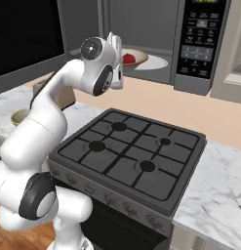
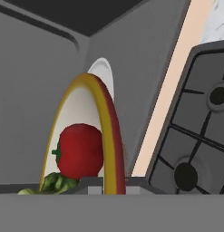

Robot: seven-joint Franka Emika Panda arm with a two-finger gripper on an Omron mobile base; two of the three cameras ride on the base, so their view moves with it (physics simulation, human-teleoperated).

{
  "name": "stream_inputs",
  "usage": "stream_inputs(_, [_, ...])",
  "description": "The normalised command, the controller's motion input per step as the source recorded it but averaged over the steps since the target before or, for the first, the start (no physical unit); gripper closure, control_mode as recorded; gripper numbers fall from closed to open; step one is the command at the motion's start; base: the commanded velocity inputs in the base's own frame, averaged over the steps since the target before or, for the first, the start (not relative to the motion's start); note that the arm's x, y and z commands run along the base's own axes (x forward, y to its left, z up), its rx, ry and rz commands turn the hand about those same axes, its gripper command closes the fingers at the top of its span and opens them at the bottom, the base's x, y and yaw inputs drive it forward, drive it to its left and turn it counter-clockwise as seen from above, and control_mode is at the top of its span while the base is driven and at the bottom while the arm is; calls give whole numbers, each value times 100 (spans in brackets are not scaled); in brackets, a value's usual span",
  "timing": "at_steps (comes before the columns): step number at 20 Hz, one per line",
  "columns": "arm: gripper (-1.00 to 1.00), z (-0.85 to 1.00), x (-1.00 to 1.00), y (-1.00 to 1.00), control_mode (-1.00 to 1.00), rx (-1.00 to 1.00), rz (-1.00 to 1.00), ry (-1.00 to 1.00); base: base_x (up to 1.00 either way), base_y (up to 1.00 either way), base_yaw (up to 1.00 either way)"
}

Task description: Place the bowl containing the tomato and broccoli in the microwave. Close the microwave door and press the start button to microwave the meal.

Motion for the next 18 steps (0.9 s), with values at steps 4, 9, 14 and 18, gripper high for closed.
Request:
stream_inputs(4, [100,1,57,-8,-100,0,-4,4,0,0,0])
stream_inputs(9, [100,4,58,-4,-100,0,-1,6,0,0,0])
stream_inputs(14, [100,0,59,-6,-100,1,0,5,0,0,0])
stream_inputs(18, [100,0,55,-3,-100,0,0,4,0,0,0])
